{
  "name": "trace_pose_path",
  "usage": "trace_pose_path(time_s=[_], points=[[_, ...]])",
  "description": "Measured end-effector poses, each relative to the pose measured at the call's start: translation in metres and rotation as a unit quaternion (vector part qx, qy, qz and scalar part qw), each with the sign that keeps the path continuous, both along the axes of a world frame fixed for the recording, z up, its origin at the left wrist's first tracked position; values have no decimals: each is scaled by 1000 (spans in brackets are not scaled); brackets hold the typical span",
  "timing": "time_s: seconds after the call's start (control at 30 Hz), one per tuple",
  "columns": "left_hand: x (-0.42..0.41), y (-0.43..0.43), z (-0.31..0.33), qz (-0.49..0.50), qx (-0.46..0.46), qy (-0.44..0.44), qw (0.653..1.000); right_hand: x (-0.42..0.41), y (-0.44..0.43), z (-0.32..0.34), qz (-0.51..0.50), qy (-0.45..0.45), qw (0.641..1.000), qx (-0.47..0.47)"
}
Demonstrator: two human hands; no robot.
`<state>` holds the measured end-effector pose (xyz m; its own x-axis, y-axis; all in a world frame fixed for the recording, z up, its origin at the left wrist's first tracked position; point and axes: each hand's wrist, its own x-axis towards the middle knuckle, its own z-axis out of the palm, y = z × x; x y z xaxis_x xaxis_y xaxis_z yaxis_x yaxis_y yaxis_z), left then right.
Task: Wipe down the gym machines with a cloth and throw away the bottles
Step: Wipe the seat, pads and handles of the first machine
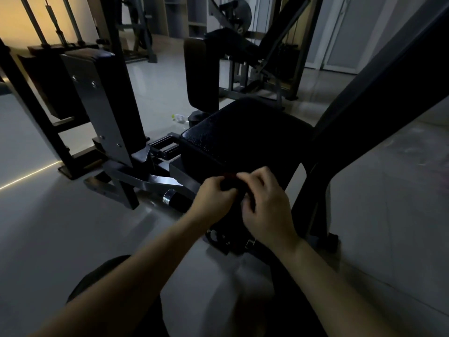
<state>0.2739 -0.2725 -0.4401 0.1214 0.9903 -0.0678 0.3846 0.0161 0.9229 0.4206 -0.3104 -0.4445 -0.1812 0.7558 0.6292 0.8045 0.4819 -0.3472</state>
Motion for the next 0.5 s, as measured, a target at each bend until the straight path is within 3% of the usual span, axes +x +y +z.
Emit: trace_pose_path(time_s=[0.07,0.13,0.27,0.33,0.4,0.47,0.5], points=[[-21,11,15,-28,-128,-124,984,-4,-10,-10,3,-105,994,-19],[-44,20,27,-45,-197,-193,960,-12,-5,-18,-7,-188,982,-9],[-66,39,53,-39,-220,-205,953,-32,26,-17,-9,-289,954,75],[-68,47,62,-13,-203,-124,971,-40,40,-13,0,-330,939,99],[-70,52,65,-10,-113,75,991,-45,49,-11,11,-347,934,87],[-73,56,64,31,65,285,956,-42,48,-10,-7,-352,934,65],[-75,57,64,74,150,329,930,-38,45,-9,-18,-347,936,56]])
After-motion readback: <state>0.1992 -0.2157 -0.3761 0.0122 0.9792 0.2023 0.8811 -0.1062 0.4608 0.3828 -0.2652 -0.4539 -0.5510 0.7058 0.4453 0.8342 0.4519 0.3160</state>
